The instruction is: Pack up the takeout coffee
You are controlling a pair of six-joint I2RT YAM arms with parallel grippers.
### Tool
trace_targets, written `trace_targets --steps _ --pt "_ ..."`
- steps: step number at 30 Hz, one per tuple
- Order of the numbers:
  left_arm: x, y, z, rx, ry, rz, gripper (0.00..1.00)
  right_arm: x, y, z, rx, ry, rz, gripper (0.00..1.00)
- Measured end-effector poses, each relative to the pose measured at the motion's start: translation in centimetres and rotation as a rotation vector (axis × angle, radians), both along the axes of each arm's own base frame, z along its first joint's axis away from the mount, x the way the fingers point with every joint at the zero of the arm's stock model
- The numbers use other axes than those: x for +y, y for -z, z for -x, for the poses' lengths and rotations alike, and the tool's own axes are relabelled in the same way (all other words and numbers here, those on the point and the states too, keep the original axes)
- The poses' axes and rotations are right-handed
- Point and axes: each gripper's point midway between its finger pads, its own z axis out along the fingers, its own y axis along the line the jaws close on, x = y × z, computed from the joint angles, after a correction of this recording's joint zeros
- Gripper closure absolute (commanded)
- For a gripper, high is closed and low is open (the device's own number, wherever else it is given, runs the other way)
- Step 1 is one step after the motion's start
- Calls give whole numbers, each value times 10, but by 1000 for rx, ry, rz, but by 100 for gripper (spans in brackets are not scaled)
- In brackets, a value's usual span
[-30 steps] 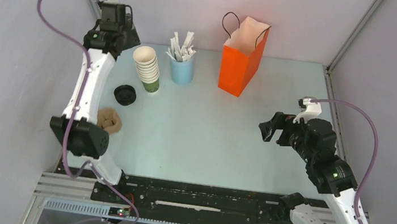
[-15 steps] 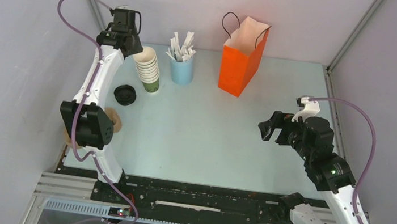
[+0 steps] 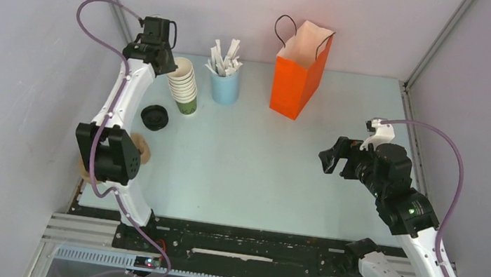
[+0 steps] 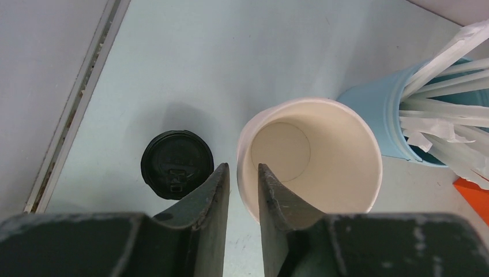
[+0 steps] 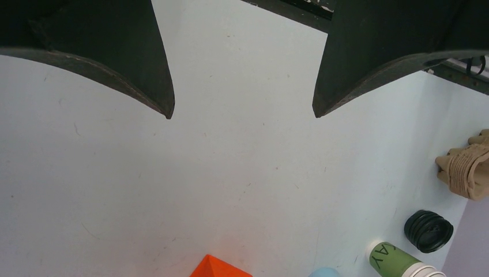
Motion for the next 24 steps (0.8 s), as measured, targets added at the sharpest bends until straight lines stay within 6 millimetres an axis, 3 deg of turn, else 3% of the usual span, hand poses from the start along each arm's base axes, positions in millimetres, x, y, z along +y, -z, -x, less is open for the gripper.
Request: trace_targets --steps 24 --pt "1 -1 0 -7 -4 -4 83 2 -1 1 3 -1 -16 4"
